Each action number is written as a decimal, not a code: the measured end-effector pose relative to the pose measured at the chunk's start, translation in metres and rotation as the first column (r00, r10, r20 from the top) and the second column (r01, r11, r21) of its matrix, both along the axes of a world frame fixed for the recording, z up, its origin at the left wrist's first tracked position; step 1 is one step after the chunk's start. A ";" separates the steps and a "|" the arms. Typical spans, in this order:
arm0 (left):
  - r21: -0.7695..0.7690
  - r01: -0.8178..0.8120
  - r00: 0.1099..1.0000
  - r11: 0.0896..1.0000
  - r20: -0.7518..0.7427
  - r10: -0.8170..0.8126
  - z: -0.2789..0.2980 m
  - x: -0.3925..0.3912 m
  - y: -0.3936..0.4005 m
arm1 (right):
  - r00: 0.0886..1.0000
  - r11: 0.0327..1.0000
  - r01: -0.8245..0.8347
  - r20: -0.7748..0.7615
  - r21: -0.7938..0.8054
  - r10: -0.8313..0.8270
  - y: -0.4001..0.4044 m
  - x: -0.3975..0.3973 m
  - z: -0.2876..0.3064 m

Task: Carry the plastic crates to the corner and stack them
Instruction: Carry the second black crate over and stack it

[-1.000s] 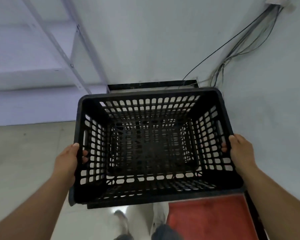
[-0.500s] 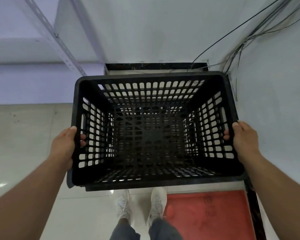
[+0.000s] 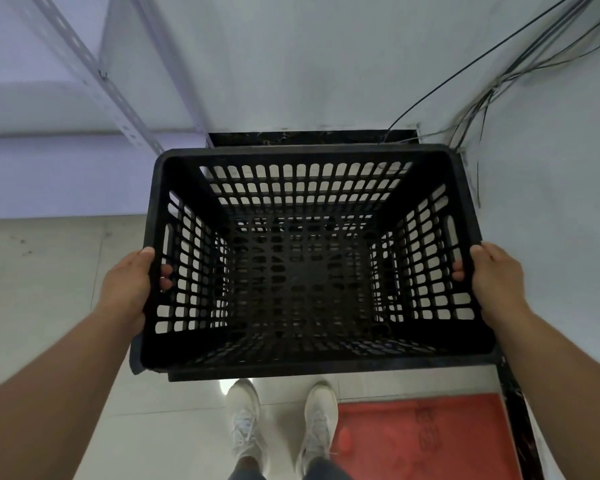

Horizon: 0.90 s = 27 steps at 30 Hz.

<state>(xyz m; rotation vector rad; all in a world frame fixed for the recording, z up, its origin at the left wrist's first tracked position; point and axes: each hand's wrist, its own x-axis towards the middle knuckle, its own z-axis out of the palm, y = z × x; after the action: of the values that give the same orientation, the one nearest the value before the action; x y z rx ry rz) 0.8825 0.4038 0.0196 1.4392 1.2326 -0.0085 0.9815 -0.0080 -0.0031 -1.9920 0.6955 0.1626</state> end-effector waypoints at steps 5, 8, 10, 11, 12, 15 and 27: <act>0.030 0.016 1.000 0.999 -0.007 -0.016 -0.003 0.002 0.000 | 1.000 1.000 -0.005 0.003 0.008 0.005 0.004 0.006 0.000; 0.020 0.025 1.000 0.999 -0.009 -0.025 -0.002 0.001 0.001 | 1.000 1.000 0.003 -0.016 0.028 -0.003 0.006 0.006 0.005; 0.005 0.027 0.999 1.000 -0.019 -0.027 -0.001 0.000 0.002 | 0.999 1.000 0.000 -0.033 0.021 0.000 0.007 0.006 0.008; -0.008 0.030 0.999 1.000 -0.025 -0.030 0.000 0.000 0.003 | 0.999 1.000 -0.002 -0.044 0.015 0.003 0.006 0.005 0.009; -0.022 0.033 0.999 0.999 -0.030 -0.034 0.000 -0.001 0.004 | 0.999 1.000 -0.005 -0.053 0.008 0.005 0.005 0.004 0.010; -0.045 0.040 0.998 0.998 -0.035 -0.042 -0.001 -0.005 0.005 | 0.998 1.000 -0.001 -0.061 -0.013 0.000 0.000 -0.006 0.007; 0.054 -0.017 1.000 0.998 -0.002 0.017 -0.007 -0.005 -0.003 | 1.000 1.000 -0.011 0.001 -0.016 0.011 0.004 0.002 0.002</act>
<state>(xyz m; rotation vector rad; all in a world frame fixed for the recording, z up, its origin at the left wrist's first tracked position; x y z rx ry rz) 0.8773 0.4009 0.0131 1.4760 1.2553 0.0349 0.9831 -0.0037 -0.0009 -2.0110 0.6873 0.1626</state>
